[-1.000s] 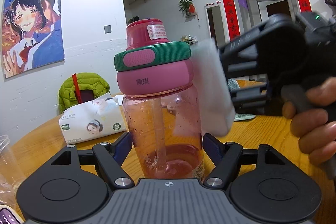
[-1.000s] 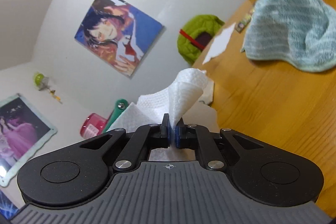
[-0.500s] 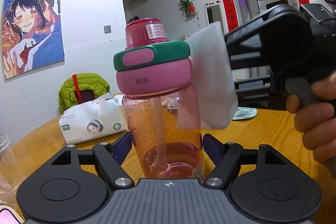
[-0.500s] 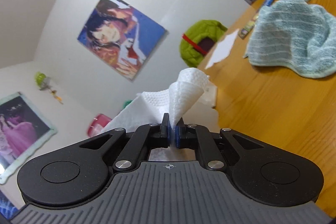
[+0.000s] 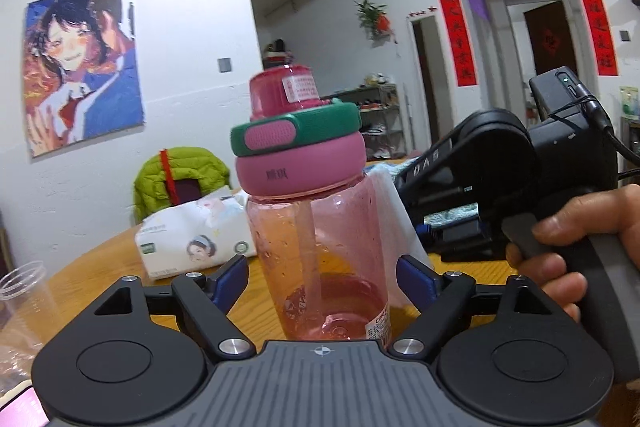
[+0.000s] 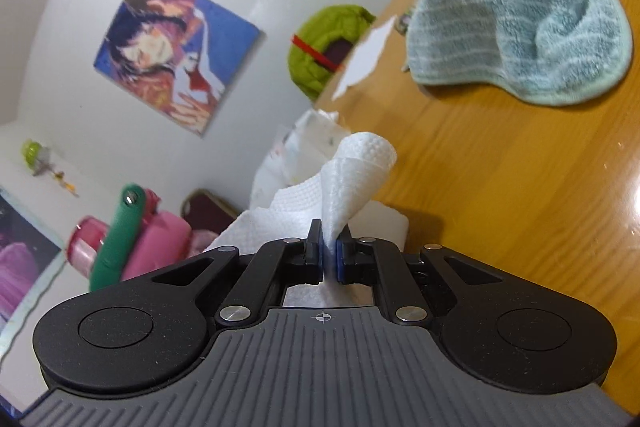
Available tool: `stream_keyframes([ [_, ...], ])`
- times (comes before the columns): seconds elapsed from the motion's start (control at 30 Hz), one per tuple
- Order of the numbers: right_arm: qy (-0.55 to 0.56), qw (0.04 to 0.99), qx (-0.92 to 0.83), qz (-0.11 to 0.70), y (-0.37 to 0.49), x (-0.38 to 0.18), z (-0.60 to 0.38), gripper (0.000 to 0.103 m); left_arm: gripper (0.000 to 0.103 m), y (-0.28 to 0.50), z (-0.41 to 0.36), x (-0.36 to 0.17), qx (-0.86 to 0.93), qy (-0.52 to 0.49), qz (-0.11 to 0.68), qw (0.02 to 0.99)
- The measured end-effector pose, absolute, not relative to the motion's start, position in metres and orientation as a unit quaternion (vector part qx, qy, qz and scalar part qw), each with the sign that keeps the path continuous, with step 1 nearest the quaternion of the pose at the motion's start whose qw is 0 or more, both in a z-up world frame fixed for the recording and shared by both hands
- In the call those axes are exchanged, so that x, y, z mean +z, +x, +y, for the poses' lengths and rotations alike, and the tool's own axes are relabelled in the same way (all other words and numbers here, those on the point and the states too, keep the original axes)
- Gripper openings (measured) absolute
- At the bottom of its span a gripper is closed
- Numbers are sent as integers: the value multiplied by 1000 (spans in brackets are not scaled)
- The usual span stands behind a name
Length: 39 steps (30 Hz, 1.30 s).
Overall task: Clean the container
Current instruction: 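Wipe the paper towel across the pink bottle's side with the right gripper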
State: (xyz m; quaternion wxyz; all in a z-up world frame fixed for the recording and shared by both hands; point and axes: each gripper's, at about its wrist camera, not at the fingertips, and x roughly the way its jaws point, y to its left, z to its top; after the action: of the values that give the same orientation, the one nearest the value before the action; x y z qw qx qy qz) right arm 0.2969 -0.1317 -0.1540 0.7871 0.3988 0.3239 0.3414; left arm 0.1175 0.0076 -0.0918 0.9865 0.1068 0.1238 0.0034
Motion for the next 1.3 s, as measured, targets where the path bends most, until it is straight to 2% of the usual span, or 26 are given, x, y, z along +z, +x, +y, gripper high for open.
stream_keyframes([
  [0.1,404,775,354,333,302,-155,-127,12,73,118,3,-95,3,117,129,985],
  [0.3,365,794,352,335,289,-146,-121,11,72,129,10,-96,-9,117,126,985],
  [0.63,374,796,330,341,283,-152,-132,12,72,136,18,-98,-22,110,137,984],
  [0.77,448,769,374,261,274,-144,-148,12,71,135,16,-99,-23,110,137,984],
  [0.83,441,773,381,251,272,-141,-145,12,71,134,15,-99,-23,110,137,984],
  [0.93,410,783,361,297,279,-149,-132,11,71,134,15,-99,-24,110,136,984],
  [1.03,336,800,309,390,291,-163,-117,11,71,133,14,-99,-24,109,136,984],
  [1.13,330,793,297,417,296,-170,-116,11,71,133,14,-99,-24,108,136,984],
  [1.2,348,793,315,388,292,-163,-121,11,71,133,18,-95,-25,106,137,985],
  [1.3,401,783,371,297,279,-145,-137,11,71,133,22,-92,-26,105,138,984],
])
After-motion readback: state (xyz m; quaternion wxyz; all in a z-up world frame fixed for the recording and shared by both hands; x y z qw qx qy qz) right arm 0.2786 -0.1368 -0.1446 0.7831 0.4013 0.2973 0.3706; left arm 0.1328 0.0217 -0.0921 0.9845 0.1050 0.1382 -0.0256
